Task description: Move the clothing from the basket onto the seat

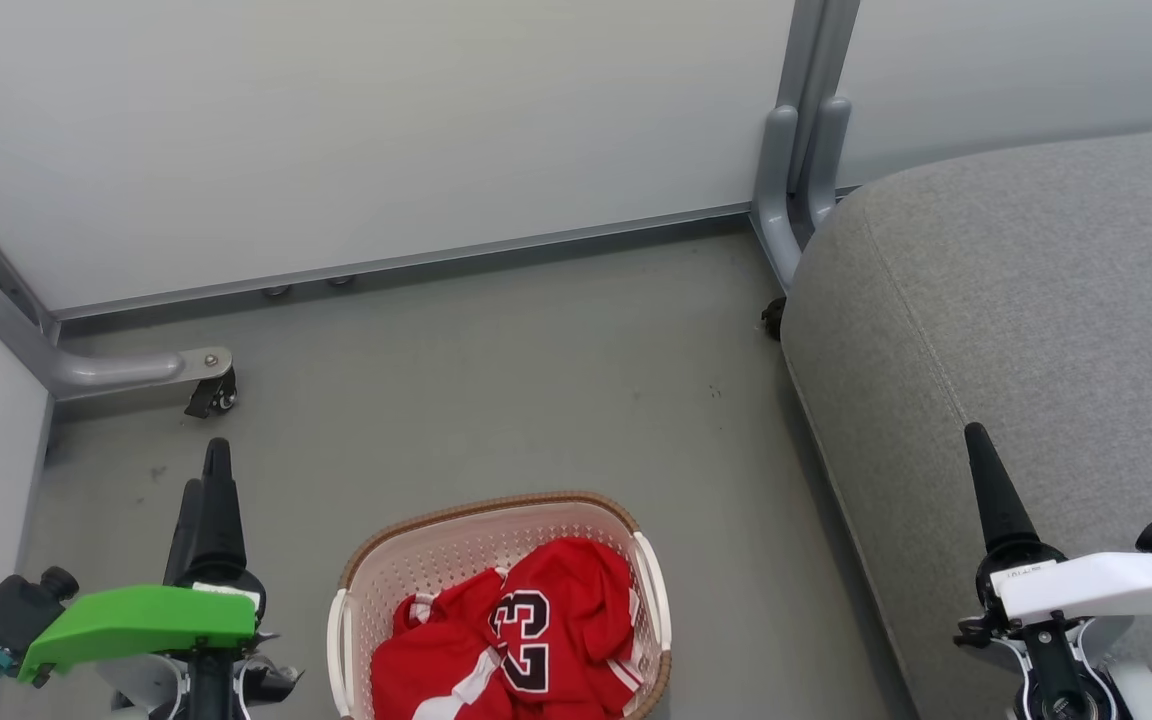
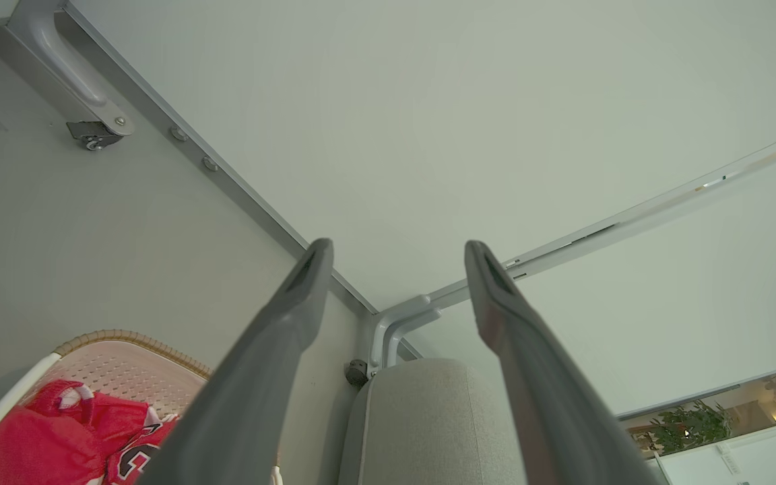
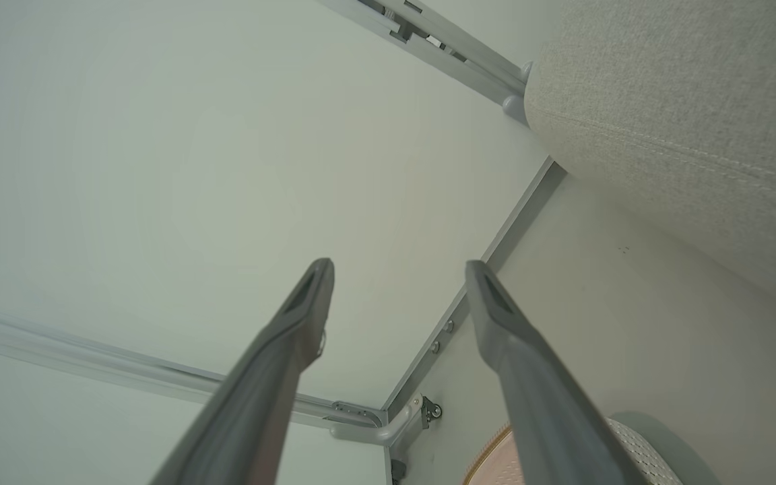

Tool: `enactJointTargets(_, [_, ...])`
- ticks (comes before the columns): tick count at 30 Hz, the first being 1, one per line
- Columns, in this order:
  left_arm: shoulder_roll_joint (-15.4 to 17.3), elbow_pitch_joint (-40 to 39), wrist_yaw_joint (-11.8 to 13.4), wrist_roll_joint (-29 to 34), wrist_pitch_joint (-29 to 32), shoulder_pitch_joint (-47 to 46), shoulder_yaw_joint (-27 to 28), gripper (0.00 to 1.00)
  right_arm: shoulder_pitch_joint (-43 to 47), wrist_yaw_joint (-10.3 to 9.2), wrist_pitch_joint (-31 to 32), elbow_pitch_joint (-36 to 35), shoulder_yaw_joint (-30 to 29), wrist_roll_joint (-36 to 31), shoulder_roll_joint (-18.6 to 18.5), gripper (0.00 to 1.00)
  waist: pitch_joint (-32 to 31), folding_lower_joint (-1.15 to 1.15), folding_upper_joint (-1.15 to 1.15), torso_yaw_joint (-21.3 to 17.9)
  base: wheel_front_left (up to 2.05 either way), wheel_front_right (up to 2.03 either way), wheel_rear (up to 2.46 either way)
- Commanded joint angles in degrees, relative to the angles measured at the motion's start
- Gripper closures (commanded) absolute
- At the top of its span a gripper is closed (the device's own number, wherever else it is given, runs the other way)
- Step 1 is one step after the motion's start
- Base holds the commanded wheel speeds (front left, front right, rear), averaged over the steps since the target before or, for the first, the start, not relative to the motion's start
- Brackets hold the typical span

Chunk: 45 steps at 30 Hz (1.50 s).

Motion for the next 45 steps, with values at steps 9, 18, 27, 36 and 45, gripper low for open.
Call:
enactJointTargets(9, [0.42, -1.84, 0.52, 10.2, -2.2, -0.69, -1.77, 0.0, 0.15, 0.03, -1.83, -2.49, 0.24, -9.67, 0.07, 0.0, 0.04, 0.0, 0.13, 0.22, 0.0, 0.0, 0.0])
enactJointTargets(18, [0.47, -1.48, 1.19, 19.35, -3.88, -0.52, -3.08, 0.0, 0.32, 0.03, -3.08, -2.57, 0.85, -17.17, 0.41, 0.0, 0.11, 0.0, 0.16, 0.53, 0.0, 0.0, 0.0])
enactJointTargets(27, [0.51, -1.62, 1.93, 26.13, -5.38, -0.14, -4.3, 0.0, 0.76, 0.03, -4.22, -2.87, 1.46, -24.48, 0.73, 0.0, 0.08, 0.0, 0.19, 0.88, 0.0, 0.0, 0.0])
enactJointTargets(36, [0.56, -1.63, 2.59, 32.46, -6.8, 0.28, -5.33, 0.0, 1.23, 0.03, -5.24, -3.31, 2.22, -32.11, 1.07, 0.0, 0.11, 0.0, 0.21, 1.15, 0.0, 0.0, 0.0])
enactJointTargets(45, [0.59, -1.29, 2.56, 38.66, -8.06, 0.52, -6.35, 0.0, 1.63, 0.03, -6.16, -3.15, 3.05, -37.58, 1.33, 0.0, 0.06, 0.0, 0.24, 1.44, 0.0, 0.0, 0.0])
